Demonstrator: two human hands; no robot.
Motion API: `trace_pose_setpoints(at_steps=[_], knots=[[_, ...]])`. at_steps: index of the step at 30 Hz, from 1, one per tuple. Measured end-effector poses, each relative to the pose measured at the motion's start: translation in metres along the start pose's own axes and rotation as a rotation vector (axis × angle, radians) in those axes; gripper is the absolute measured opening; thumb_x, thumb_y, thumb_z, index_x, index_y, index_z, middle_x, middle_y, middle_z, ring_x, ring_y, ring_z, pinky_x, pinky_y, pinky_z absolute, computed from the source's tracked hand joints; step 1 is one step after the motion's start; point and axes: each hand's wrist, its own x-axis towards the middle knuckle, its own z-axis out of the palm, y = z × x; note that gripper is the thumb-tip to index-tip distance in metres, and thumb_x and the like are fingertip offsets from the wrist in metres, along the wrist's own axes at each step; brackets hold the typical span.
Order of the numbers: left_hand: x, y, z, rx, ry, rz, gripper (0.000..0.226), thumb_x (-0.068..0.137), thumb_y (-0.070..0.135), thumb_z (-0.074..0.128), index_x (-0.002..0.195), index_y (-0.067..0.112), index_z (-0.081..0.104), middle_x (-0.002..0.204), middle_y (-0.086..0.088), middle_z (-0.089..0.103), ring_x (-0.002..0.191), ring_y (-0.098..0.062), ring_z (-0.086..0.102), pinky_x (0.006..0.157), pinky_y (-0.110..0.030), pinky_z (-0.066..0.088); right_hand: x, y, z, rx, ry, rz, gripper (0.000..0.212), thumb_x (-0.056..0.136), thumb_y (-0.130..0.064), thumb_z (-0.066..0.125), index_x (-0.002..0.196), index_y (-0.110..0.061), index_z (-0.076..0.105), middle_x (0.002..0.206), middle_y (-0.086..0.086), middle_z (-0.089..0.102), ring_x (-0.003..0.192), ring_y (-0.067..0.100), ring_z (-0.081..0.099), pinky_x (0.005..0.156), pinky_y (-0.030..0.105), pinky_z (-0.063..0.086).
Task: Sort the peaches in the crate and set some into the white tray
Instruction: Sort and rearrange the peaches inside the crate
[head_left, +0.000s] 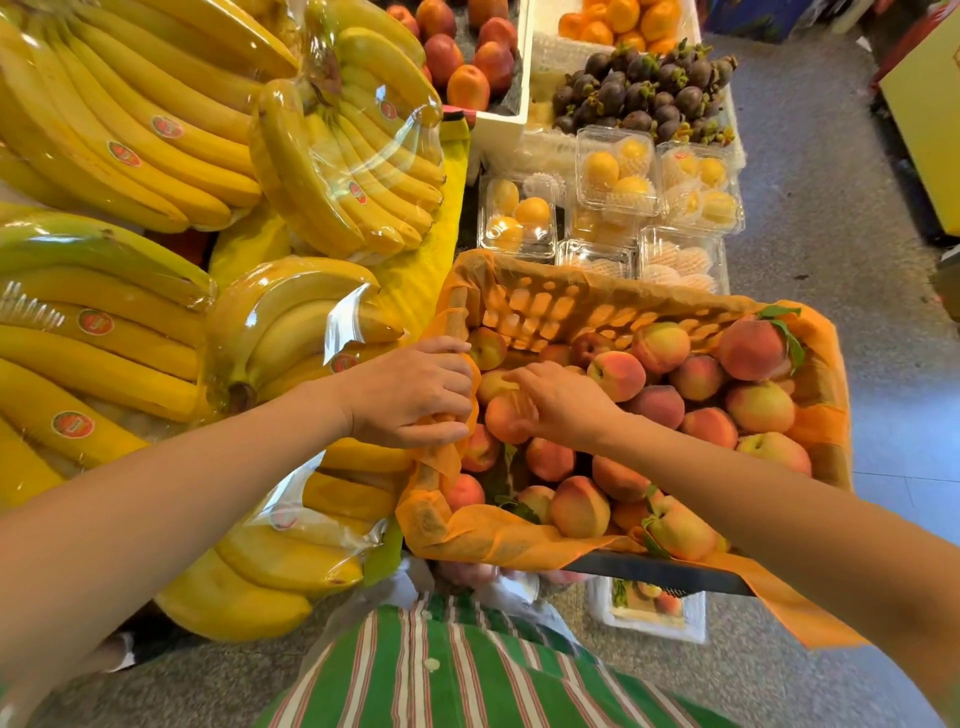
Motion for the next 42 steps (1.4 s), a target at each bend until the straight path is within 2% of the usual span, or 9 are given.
trace_pose_setpoints(at_steps=[6, 10, 14, 19, 24, 28, 33, 37, 42], knots=[[0.009, -0.001, -0.004, -0.009, 0.015, 0.010, 0.043, 0.097, 0.044, 0.036, 0.077, 0.022, 0.067, 0.078, 0.004, 0.064, 0.085, -0.016, 0.057, 0.102, -0.040, 0.035, -0.027, 0.045, -0.047, -0.065, 0.187, 0.041, 0.048, 0.083, -0.040, 0.064, 0.125, -0.018, 0.056, 0.117, 0.005, 0.061, 0.110, 0.028, 0.055, 0.084, 0.040, 0.043], [0.014, 0.000, -0.004, 0.010, 0.046, 0.027, 0.041, 0.097, 0.042, 0.040, 0.070, 0.021, 0.064, 0.070, 0.003, 0.061, 0.076, -0.018, 0.054, 0.092, -0.039, 0.041, -0.045, 0.056, -0.047, -0.308, -0.017, 0.128, 0.064, 0.080, -0.038, 0.066, 0.137, -0.021, 0.045, 0.128, 0.005, 0.053, 0.118, 0.029, 0.049, 0.093, 0.039, 0.036], [0.013, 0.001, -0.005, -0.005, 0.035, 0.020, 0.043, 0.097, 0.043, 0.037, 0.072, 0.021, 0.064, 0.072, 0.003, 0.061, 0.077, -0.018, 0.055, 0.092, -0.042, 0.042, -0.042, 0.055, -0.050, -0.358, -0.016, 0.126, 0.058, 0.085, -0.032, 0.061, 0.137, -0.018, 0.043, 0.127, 0.007, 0.052, 0.115, 0.030, 0.049, 0.093, 0.038, 0.036], [0.010, 0.000, -0.004, 0.010, 0.025, 0.008, 0.042, 0.097, 0.043, 0.038, 0.071, 0.021, 0.062, 0.074, 0.002, 0.060, 0.078, -0.017, 0.053, 0.094, -0.042, 0.041, -0.034, 0.048, -0.047, 0.117, 0.233, 0.112, 0.056, 0.079, -0.030, 0.074, 0.126, -0.007, 0.053, 0.114, 0.014, 0.064, 0.104, 0.034, 0.058, 0.082, 0.036, 0.040], [0.008, -0.001, -0.004, -0.001, 0.019, 0.006, 0.041, 0.097, 0.041, 0.040, 0.073, 0.020, 0.065, 0.076, 0.002, 0.062, 0.080, -0.016, 0.054, 0.100, -0.040, 0.038, -0.002, 0.031, -0.036, 0.444, 0.232, 0.147, 0.066, 0.077, -0.039, 0.077, 0.130, -0.010, 0.050, 0.118, 0.010, 0.064, 0.102, 0.024, 0.061, 0.077, 0.029, 0.045], [0.007, -0.002, -0.003, -0.026, 0.025, 0.001, 0.042, 0.097, 0.041, 0.038, 0.075, 0.019, 0.067, 0.077, 0.001, 0.063, 0.084, -0.017, 0.057, 0.104, -0.040, 0.036, 0.026, 0.028, -0.032, 0.440, 0.270, 0.222, 0.070, 0.080, -0.045, 0.073, 0.135, -0.009, 0.048, 0.126, 0.014, 0.059, 0.116, 0.028, 0.055, 0.093, 0.038, 0.045], [0.006, -0.002, -0.002, -0.042, 0.017, -0.014, 0.044, 0.097, 0.041, 0.037, 0.076, 0.019, 0.068, 0.080, 0.001, 0.065, 0.088, -0.018, 0.058, 0.106, -0.040, 0.035, 0.028, 0.010, -0.013, 0.582, 0.398, 0.333, 0.060, 0.078, -0.041, 0.076, 0.120, -0.010, 0.046, 0.111, 0.006, 0.061, 0.099, 0.017, 0.058, 0.083, 0.033, 0.050], [0.008, -0.001, -0.003, -0.046, 0.015, -0.014, 0.044, 0.097, 0.042, 0.037, 0.077, 0.019, 0.069, 0.080, 0.002, 0.067, 0.087, -0.017, 0.059, 0.105, -0.038, 0.034, 0.022, 0.006, -0.004, 0.490, 0.279, 0.197, 0.037, 0.085, -0.029, 0.070, 0.115, -0.010, 0.058, 0.111, 0.007, 0.065, 0.103, 0.022, 0.061, 0.087, 0.035, 0.052], [0.015, -0.003, -0.006, -0.064, -0.014, -0.015, 0.050, 0.098, 0.045, 0.031, 0.078, 0.018, 0.068, 0.080, 0.002, 0.066, 0.080, -0.018, 0.058, 0.095, -0.041, 0.039, 0.003, 0.025, -0.029, 0.444, 0.210, 0.108, 0.032, 0.088, -0.027, 0.067, 0.116, -0.013, 0.061, 0.113, 0.005, 0.064, 0.105, 0.018, 0.058, 0.086, 0.032, 0.047]])
